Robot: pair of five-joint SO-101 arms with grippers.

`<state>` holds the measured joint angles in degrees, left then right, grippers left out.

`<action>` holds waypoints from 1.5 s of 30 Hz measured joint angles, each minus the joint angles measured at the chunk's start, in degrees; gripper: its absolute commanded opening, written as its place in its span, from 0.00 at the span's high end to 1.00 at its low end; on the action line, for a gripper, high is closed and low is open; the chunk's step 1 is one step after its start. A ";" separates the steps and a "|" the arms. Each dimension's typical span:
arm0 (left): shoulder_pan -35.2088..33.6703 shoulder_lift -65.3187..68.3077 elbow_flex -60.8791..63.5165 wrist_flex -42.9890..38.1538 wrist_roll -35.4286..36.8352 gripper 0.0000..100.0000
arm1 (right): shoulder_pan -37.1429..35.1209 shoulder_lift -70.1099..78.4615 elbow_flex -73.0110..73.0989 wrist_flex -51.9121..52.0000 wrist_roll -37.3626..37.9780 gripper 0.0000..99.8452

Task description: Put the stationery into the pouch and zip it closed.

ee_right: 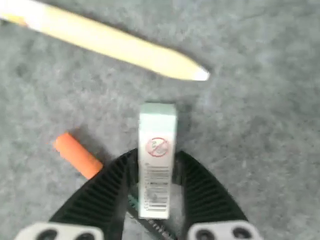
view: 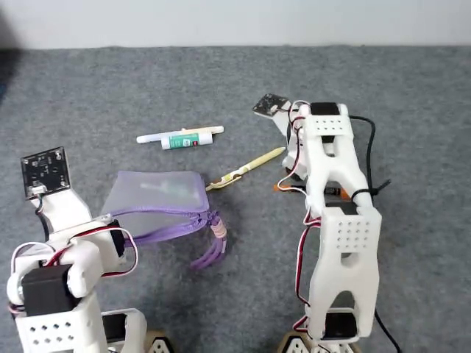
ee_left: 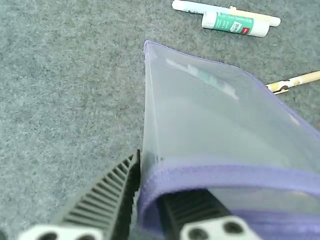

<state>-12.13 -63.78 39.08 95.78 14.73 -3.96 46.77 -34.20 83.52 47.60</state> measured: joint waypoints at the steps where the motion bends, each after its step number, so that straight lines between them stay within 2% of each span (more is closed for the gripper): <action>1: 0.00 0.00 0.00 0.00 0.00 0.99 | 0.00 0.09 -0.97 1.85 0.00 0.99; 8: 0.00 0.00 0.00 0.00 0.00 0.99 | -0.79 0.09 -13.27 16.62 -2.20 0.99; 11: 0.00 0.00 0.00 0.00 0.00 0.99 | -1.23 -0.79 -14.77 16.79 -6.33 0.99; 16: 0.00 0.00 0.00 0.00 0.00 0.99 | -2.20 -11.34 -5.45 16.97 -9.23 0.99; 22: 0.09 0.00 0.00 0.00 0.00 0.99 | -6.24 -32.44 13.80 16.97 -20.31 0.99; 28: 0.09 0.09 -0.26 1.49 0.00 0.99 | -10.02 -55.56 28.66 16.97 -26.55 0.99; 33: 0.09 0.26 -2.29 3.60 0.00 0.99 | -15.12 -71.65 31.03 16.97 -32.62 0.99; 37: 0.09 0.79 -2.37 3.60 1.58 0.99 | -19.52 -79.91 31.12 15.21 -41.05 0.99; 42: 0.09 9.49 -6.77 3.60 5.19 0.99 | -26.55 -84.66 31.30 10.64 -53.45 0.99; 45: 0.09 16.26 -11.52 3.60 6.42 0.99 | -30.95 -84.92 31.91 7.91 -58.37 0.99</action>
<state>-12.04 -47.52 27.56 99.38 21.14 -34.90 -38.15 -2.29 91.43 -10.77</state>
